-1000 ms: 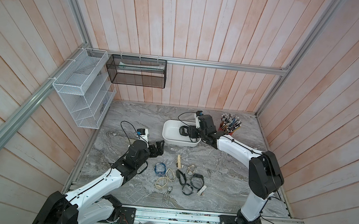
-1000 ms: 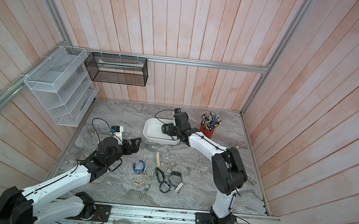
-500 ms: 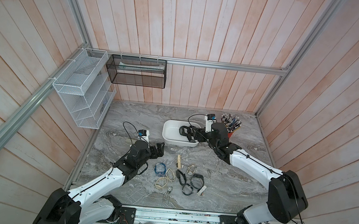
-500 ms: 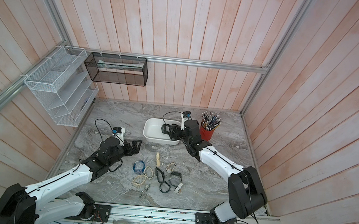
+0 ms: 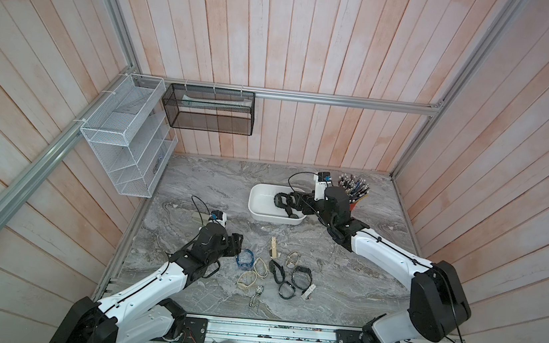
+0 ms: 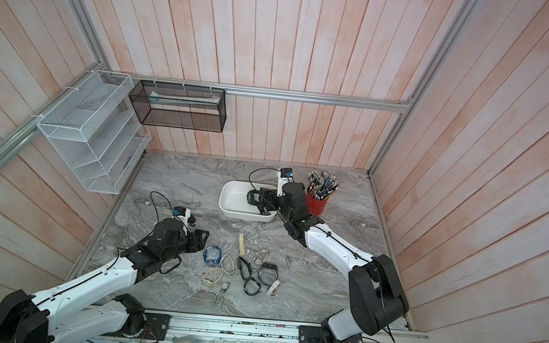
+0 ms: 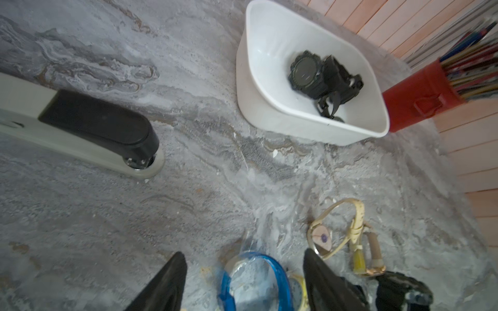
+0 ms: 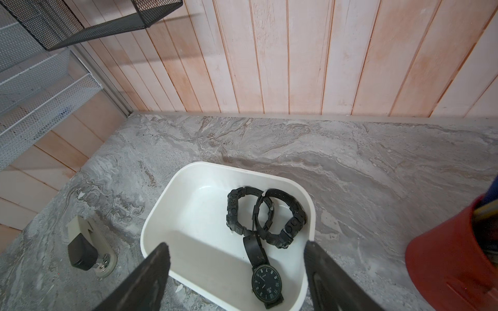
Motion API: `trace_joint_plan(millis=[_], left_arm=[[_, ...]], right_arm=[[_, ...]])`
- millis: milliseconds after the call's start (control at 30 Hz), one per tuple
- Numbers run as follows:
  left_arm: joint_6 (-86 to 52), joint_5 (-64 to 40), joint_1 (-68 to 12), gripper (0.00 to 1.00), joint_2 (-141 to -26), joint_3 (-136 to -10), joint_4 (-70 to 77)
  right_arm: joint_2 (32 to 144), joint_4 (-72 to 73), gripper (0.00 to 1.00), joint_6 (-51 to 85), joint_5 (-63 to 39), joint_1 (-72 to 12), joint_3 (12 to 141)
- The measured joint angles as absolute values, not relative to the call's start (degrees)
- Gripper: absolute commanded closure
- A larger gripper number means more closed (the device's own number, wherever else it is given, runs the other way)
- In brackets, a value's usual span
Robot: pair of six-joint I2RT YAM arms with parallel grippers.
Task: Put the watch into the storage box
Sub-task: Pick up the watch at the center of the board.
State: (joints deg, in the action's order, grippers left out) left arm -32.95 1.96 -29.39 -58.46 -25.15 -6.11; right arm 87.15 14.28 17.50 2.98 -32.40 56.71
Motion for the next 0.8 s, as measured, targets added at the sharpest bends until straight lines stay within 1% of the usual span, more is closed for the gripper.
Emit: trace_joint_plan(millis=[200,300,433,567,700,800], left_arm=[[-32.58,-0.23,-29.39,0.52,-63.37,-25.26,-8.16],[-32.21,-1.13,-29.56,0.56,-65.93,-25.56,-8.49],[-31.55,-1.52,-30.06,0.62,-68.20,-26.02,-8.62],[-31.09,-1.43,-31.07,0.64,-69.73,-26.68,-8.62],[-30.94,-1.45,-31.70,0.69,-71.48,-26.94,-8.54],[-30.48,-1.41,-31.97,0.75,-74.11,-27.86,-8.75]], right_arm=[[88.14,14.57,0.20,17.43,3.07,-32.36,57.30],[88.42,14.50,0.20,17.02,3.07,-32.25,57.98],[88.42,14.66,0.20,16.88,3.14,-32.18,58.04],[88.42,14.55,0.20,16.91,3.14,-32.18,58.04],[88.42,14.48,0.20,16.71,3.38,-32.18,58.04],[88.42,14.50,0.20,16.69,3.77,-32.18,58.04]])
